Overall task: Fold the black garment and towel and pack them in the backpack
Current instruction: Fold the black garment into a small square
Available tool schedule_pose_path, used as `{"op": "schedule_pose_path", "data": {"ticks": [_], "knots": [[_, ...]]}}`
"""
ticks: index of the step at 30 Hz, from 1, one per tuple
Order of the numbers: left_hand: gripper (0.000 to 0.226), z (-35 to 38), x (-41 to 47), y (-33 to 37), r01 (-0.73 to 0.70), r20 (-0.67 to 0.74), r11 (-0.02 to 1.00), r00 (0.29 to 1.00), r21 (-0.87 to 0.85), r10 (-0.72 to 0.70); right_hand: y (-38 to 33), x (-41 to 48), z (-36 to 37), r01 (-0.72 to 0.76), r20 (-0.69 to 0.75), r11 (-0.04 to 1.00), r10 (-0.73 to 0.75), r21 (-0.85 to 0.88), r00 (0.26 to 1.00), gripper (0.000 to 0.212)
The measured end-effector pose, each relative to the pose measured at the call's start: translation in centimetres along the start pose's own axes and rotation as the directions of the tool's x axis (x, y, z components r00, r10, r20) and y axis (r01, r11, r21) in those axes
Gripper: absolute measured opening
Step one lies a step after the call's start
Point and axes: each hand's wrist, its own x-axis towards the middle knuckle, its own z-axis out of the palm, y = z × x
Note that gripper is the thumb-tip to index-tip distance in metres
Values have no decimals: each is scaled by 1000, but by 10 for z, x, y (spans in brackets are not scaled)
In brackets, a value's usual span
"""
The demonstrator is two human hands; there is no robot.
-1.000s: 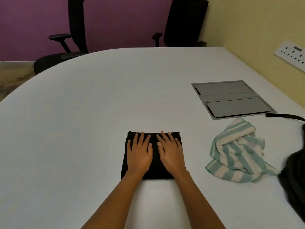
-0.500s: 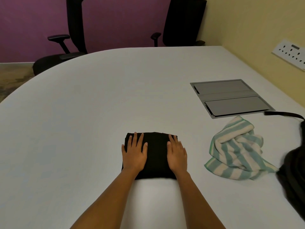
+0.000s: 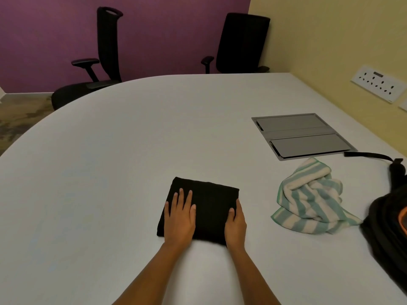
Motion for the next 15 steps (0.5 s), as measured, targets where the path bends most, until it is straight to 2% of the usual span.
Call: {"op": "schedule_pose_path", "data": {"ticks": [4, 7, 10, 15], "knots": [[95, 1, -2, -9, -18, -15, 1000, 1000, -25, 18, -4, -8, 17, 82, 77, 997, -82, -5, 994, 50], [88, -4, 4, -22, -19, -23, 1000, 1000, -12, 19, -7, -7, 32, 77, 146, 996, -70, -49, 987, 52], [91, -12, 13, -38, -7, -42, 1000, 999, -27, 6, -15, -2, 50, 94, 199, 992, -75, -89, 977, 53], [78, -25, 36, -63, 70, -69, 997, 995, -27, -72, -32, 15, 89, 148, 285, 980, -107, -129, 952, 53]]}}
